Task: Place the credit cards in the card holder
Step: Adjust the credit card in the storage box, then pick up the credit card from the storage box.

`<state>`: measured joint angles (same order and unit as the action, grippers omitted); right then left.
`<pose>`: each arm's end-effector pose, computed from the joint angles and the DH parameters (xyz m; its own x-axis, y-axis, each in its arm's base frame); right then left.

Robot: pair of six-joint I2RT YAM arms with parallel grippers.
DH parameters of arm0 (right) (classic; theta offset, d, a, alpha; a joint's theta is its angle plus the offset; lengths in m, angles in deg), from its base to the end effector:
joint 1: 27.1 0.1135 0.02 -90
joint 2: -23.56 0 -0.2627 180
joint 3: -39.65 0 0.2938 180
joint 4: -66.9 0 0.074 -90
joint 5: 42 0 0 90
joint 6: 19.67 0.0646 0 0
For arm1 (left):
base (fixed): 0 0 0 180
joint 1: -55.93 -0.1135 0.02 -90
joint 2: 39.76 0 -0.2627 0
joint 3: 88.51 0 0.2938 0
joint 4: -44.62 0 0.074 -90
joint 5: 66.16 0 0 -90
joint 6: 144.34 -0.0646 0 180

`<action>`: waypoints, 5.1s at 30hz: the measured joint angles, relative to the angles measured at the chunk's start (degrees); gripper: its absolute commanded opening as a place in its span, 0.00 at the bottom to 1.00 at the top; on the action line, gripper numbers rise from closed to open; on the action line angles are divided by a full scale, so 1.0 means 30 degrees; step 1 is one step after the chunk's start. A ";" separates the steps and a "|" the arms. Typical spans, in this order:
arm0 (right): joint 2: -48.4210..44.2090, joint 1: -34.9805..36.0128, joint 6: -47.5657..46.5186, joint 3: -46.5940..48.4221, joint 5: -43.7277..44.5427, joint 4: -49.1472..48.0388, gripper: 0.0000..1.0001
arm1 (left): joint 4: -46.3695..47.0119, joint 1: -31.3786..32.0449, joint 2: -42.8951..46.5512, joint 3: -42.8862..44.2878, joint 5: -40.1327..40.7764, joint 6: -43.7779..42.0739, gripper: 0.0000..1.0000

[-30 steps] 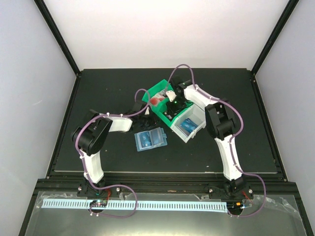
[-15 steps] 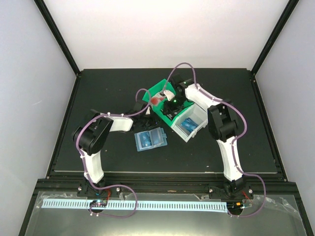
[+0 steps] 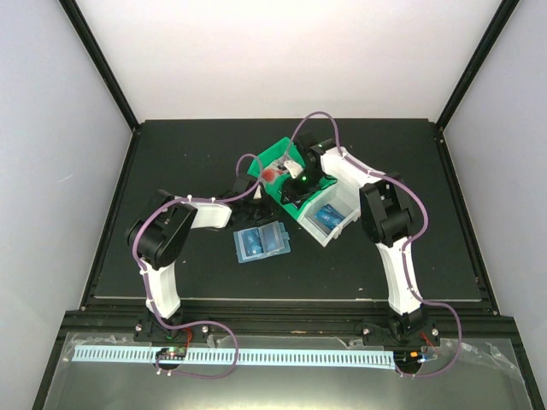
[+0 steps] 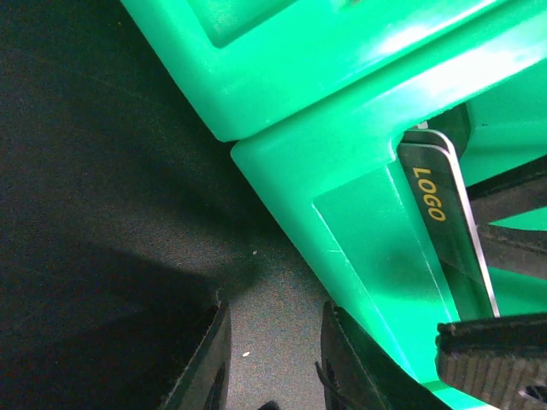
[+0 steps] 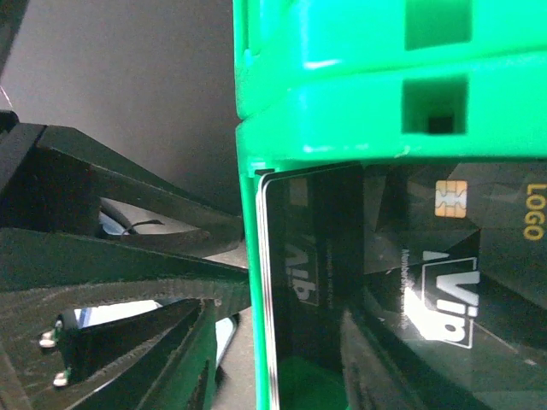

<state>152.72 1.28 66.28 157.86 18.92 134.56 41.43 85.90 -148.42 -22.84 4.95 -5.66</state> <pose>0.4251 0.2653 0.1335 -0.8250 -0.5159 -0.2306 -0.5595 0.6886 0.4613 0.3469 -0.2242 0.0646 -0.9135 -0.2935 -0.2817 -0.0291 0.7379 -0.6742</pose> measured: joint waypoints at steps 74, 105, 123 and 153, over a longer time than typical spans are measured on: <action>-0.1450 0.0911 0.0022 -0.1348 0.3293 -0.1494 0.19 | -0.0073 0.0022 -0.0393 0.0503 0.0000 0.0000 0.31; -0.1821 0.0882 -0.0036 -0.1348 0.2521 -0.1377 0.17 | -0.0066 0.0022 -0.0401 0.0503 0.0000 0.0000 0.31; -0.1821 0.0743 0.0342 -0.1348 0.2477 -0.1421 0.14 | -0.0073 0.0022 -0.0401 0.0503 0.0000 0.0000 0.31; -0.5370 0.0510 0.2229 -0.3526 0.5442 -0.2594 0.04 | -0.0430 0.0044 -0.0386 0.0714 0.0029 -0.0211 0.36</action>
<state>136.61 2.81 72.97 147.28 35.25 126.78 40.14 86.03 -149.58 -20.69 5.04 -6.29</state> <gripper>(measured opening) 0.038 0.347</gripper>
